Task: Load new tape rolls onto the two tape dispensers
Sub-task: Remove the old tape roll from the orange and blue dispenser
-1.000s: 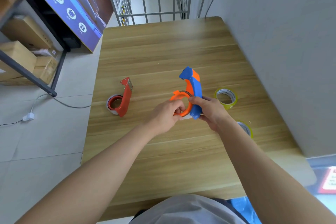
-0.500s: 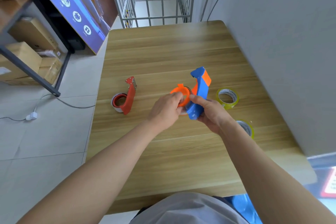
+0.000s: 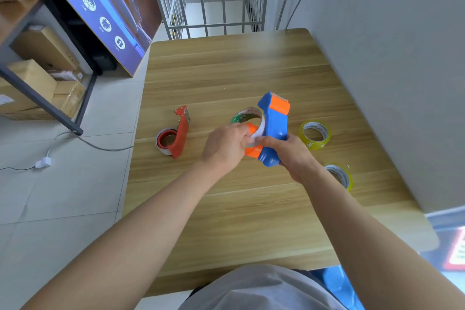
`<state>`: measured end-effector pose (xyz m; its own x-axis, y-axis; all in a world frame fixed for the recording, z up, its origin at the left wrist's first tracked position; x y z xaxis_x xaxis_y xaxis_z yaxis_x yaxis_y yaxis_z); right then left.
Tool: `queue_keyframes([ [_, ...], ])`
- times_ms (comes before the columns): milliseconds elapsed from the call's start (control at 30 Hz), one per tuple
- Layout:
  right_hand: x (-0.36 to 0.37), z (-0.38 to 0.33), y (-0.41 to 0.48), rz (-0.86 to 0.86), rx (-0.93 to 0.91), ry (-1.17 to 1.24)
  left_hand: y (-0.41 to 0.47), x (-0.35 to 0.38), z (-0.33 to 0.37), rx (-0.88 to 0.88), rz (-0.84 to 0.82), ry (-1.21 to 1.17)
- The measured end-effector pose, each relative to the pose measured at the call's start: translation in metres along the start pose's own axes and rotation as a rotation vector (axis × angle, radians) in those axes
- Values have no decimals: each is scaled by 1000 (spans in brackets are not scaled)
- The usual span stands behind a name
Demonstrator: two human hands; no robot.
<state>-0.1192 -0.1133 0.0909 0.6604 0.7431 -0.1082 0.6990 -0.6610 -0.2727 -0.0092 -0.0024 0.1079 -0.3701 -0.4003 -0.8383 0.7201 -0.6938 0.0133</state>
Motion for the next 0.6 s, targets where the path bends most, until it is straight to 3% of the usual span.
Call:
queue_keyframes([
  [200,-10,13,-3,143,37,-116,17,-9,-36,-351,39,-401],
  [333,-11,19,-4,158,53,-110,12,10,-70,-400,-53,-241],
  [600,4,27,-3,128,65,-76,-4,52,-112,-201,-311,157],
])
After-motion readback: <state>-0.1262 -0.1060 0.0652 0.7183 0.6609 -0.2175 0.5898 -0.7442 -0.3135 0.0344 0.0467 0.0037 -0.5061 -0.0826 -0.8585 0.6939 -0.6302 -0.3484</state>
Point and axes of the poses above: each hand's wrist, its own y-axis towards the middle knuckle, its own x-axis out of the palm, z = x × y, the point moved 1 cm from there along y, towards the middle knuckle, and after that the axes turned 12 degrees about -x, right-handed, at the moved point
